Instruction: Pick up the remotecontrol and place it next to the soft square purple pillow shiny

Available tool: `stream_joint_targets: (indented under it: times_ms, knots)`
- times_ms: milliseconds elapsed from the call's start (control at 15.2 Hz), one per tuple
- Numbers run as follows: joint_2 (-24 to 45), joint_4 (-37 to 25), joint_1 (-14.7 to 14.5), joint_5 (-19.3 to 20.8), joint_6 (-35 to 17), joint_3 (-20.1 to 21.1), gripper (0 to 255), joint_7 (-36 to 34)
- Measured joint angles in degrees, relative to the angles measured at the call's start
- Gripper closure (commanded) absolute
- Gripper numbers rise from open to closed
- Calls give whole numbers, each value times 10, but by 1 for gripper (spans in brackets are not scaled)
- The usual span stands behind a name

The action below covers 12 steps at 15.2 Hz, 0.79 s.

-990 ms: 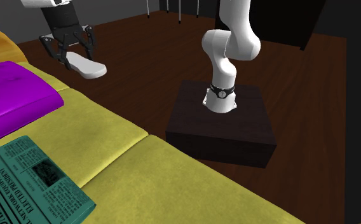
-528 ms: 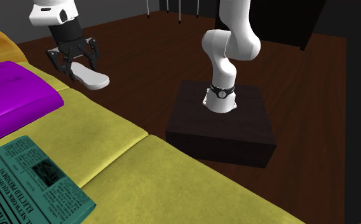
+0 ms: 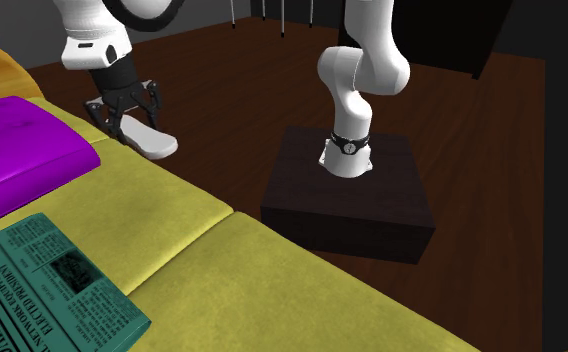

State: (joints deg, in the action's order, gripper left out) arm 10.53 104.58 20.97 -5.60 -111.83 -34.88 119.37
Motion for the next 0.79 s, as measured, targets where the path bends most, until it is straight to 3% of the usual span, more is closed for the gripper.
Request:
stream_joint_targets:
  times_ms: [792]
  knots:
    - [36,53,7,-26,-82,7,255,17]
